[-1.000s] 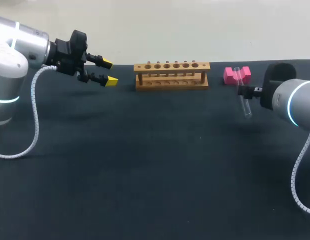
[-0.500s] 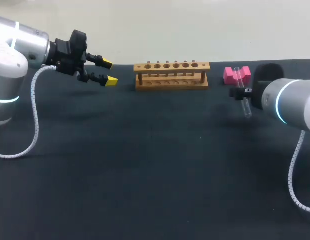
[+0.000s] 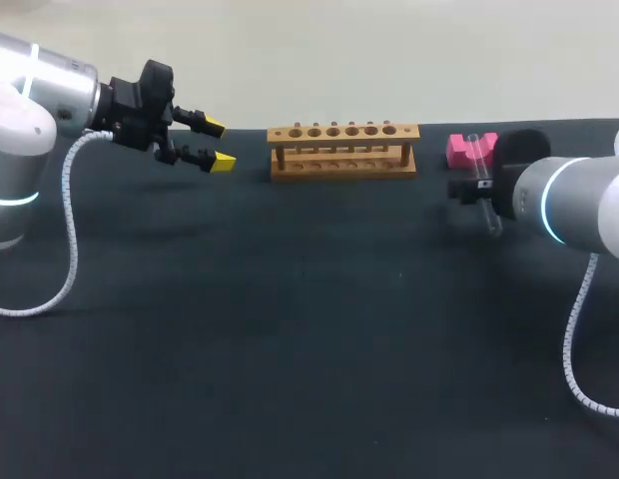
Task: Grasp the test tube, adjust it, and insert it.
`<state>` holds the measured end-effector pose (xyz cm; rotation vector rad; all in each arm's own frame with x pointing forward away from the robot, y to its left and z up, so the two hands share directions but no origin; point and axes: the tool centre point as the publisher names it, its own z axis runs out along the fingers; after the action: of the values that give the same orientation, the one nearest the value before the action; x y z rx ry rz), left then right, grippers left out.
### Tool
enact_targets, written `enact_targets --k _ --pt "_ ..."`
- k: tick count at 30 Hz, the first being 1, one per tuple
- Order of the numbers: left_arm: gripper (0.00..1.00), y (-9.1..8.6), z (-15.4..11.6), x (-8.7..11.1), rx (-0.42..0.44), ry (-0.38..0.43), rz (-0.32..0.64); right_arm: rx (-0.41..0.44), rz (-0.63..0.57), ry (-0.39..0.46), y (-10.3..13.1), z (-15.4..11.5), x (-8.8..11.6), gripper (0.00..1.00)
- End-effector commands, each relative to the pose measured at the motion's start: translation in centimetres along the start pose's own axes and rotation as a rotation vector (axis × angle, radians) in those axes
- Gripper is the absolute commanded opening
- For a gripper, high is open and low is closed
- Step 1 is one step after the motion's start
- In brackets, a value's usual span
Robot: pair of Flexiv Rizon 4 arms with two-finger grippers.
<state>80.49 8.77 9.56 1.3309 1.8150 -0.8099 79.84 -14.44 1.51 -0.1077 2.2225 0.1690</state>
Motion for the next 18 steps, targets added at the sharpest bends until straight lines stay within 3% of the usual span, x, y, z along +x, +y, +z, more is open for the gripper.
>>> enact_targets --k 1,18 --pt "1.00 -0.03 0.01 0.07 -0.002 -0.002 0.002 -0.009 0.002 0.000 -0.19 0.77 0.13 1.00" --pt "1.00 -0.03 0.01 0.07 -0.002 -0.002 0.002 -0.017 0.042 -0.004 -1.02 1.38 0.75 1.00"
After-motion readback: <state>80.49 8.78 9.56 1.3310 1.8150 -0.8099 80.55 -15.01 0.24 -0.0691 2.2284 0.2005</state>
